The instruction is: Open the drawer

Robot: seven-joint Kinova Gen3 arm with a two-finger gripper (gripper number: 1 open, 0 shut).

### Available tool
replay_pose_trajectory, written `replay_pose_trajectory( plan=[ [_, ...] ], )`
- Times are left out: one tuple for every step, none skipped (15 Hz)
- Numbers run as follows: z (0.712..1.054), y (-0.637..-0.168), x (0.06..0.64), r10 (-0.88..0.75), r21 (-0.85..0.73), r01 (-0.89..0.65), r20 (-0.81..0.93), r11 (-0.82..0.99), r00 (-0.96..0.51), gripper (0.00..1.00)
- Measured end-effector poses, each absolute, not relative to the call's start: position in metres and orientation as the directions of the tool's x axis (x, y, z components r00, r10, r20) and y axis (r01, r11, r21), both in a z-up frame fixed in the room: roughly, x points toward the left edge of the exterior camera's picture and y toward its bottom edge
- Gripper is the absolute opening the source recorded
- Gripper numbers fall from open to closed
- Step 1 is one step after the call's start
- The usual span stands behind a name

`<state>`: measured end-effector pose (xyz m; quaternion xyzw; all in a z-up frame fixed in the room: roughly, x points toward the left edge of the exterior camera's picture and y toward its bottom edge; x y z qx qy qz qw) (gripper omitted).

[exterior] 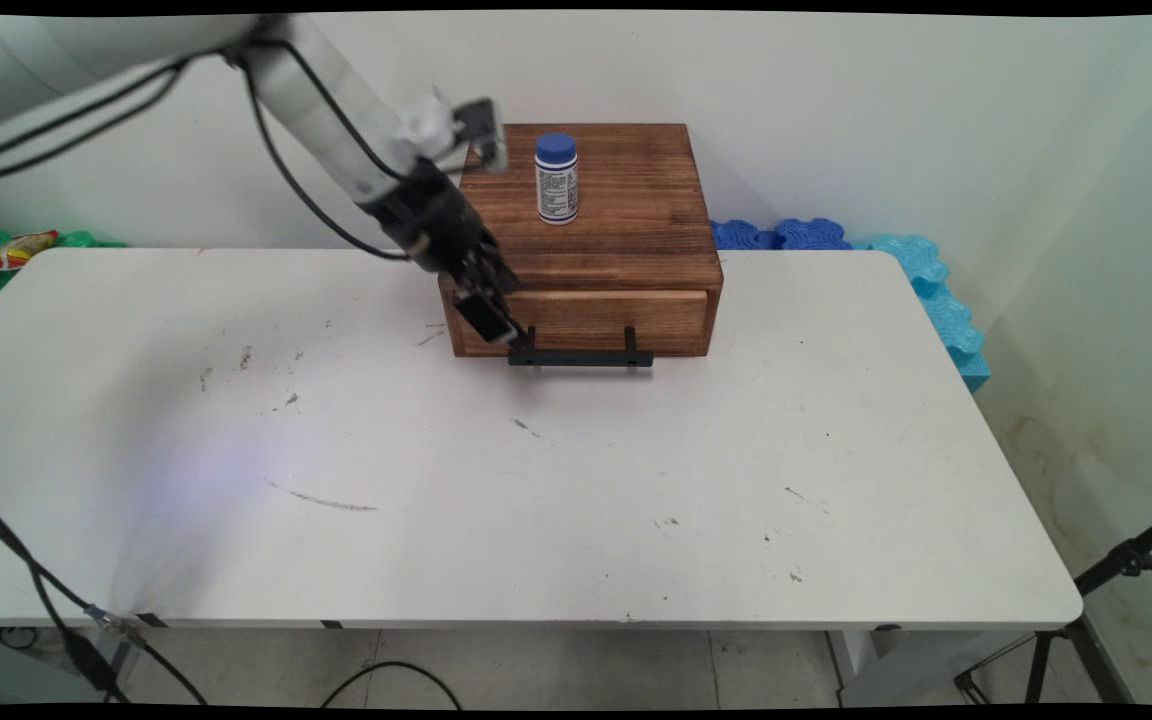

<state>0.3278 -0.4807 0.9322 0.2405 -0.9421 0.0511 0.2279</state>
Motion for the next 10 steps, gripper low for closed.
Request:
replay_pose_trajectory(
  plan=[
    [0.923, -0.484, 0.321, -0.415, 0.008, -0.461, 0.448, 0.887, -0.792, 1.00],
    [0.915, -0.488, 0.314, -0.401, 0.003, -0.446, 0.444, 0.895, -0.802, 1.00],
    [0.906, -0.491, 0.306, -0.384, -0.003, -0.429, 0.440, 0.903, -0.812, 1.00],
    [0.897, -0.495, 0.299, -0.369, -0.008, -0.414, 0.436, 0.910, -0.821, 1.00],
    [0.890, -0.498, 0.294, -0.357, -0.013, -0.401, 0.434, 0.916, -0.828, 1.00],
    [0.886, -0.500, 0.290, -0.348, -0.016, -0.393, 0.432, 0.919, -0.832, 1.00],
    [0.878, -0.504, 0.285, -0.335, -0.022, -0.381, 0.429, 0.924, -0.839, 1.00],
    [0.872, -0.506, 0.280, -0.325, -0.027, -0.371, 0.426, 0.928, -0.844, 1.00],
    [0.865, -0.509, 0.276, -0.315, -0.032, -0.362, 0.422, 0.932, -0.850, 1.00],
    [0.860, -0.512, 0.272, -0.309, -0.035, -0.355, 0.419, 0.934, -0.854, 1.00]
  ],
)
